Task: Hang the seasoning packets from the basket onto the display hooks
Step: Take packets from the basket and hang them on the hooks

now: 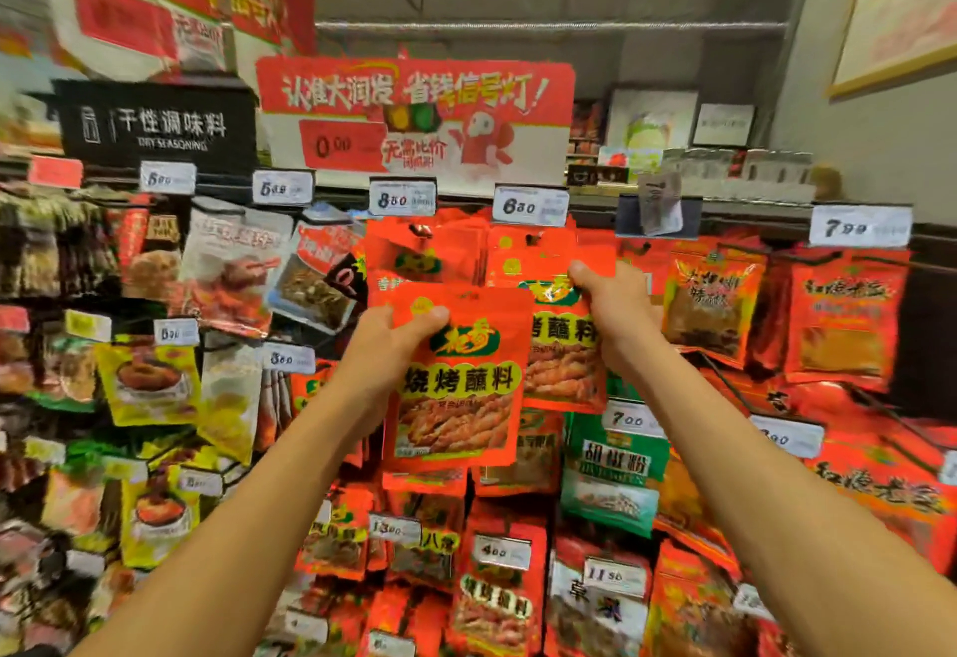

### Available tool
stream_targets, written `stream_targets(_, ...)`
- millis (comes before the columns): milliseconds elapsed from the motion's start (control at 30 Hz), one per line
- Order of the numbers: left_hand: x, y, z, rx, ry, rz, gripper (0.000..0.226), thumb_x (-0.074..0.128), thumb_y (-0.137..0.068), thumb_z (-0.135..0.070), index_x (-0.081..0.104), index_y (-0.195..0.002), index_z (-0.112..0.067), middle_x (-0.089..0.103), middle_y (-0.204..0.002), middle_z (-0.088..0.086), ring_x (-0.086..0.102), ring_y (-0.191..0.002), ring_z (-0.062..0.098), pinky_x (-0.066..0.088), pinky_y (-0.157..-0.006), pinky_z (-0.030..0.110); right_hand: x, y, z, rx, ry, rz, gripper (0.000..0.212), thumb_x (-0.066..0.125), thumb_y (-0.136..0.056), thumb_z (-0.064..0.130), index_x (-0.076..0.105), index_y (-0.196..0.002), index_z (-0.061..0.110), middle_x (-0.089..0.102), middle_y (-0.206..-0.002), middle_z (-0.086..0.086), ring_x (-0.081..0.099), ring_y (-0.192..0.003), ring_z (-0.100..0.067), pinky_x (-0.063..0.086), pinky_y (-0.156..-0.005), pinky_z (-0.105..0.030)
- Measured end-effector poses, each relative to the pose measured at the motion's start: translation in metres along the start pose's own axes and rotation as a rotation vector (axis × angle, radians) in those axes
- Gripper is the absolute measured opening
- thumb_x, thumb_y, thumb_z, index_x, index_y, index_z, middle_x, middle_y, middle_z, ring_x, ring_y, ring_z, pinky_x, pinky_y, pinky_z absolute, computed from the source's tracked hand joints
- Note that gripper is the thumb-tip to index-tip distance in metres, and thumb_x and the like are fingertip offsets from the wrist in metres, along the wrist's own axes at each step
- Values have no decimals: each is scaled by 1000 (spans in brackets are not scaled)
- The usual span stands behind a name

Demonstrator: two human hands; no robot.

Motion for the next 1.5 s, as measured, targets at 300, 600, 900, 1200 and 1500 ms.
stream_targets(300, 8, -28, 4, 38, -55, 147, 10, 72, -79, -39, 80, -78, -33, 79, -86, -6, 76, -82, 12, 58, -66, 23, 30, -33, -2, 85, 2, -59, 14, 67, -90, 16, 66, -77, 17, 74, -80, -5, 71, -89, -35, 55, -87, -49)
stream_targets(600, 3, -44, 15, 33, -51, 172, 13, 70, -93, -29, 80, -84, -32, 80, -96, 0, 76, -91, 20, 58, -77, 32, 41, -59, -29, 145, 68, -149, 11, 59, -85, 10, 66, -77, 11, 65, -66, 7, 54, -69, -17, 37, -62, -31)
stream_targets(900, -7, -53, 28, 15, -59, 149, 16, 68, -96, -24, 76, -89, -12, 79, -96, 7, 76, -90, 24, 59, -78, 36, 48, -97, -42, 124, 221, -164, 20, 62, -92, 16, 60, -72, 16, 63, -72, 1, 60, -79, -25, 42, -60, -33)
stream_targets(1200, 6, -65, 33, -35, 66, 105, 17, 68, -96, -27, 78, -85, -21, 80, -94, 5, 77, -87, 23, 58, -80, 40, 38, -100, -46, 107, 473, -223, 45, 63, -96, 42, 61, -126, 9, 65, -125, -9, 59, -116, -31, 45, -90, -37)
stream_targets(1500, 55, -106, 27, -27, 60, 77, 21, 69, -94, -41, 72, -91, -21, 80, -87, 2, 77, -81, 22, 62, -74, 42, 26, -22, -21, 37, -363, 93, 44, 49, -101, 50, 75, -108, 15, 77, -99, -10, 74, -92, -27, 60, -76, -38)
Point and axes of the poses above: each hand's wrist, its own y-axis away from the middle knuckle, its own x-axis out of the palm, z = x × y, the point moved 3 cm from there along -y, towards the middle knuckle
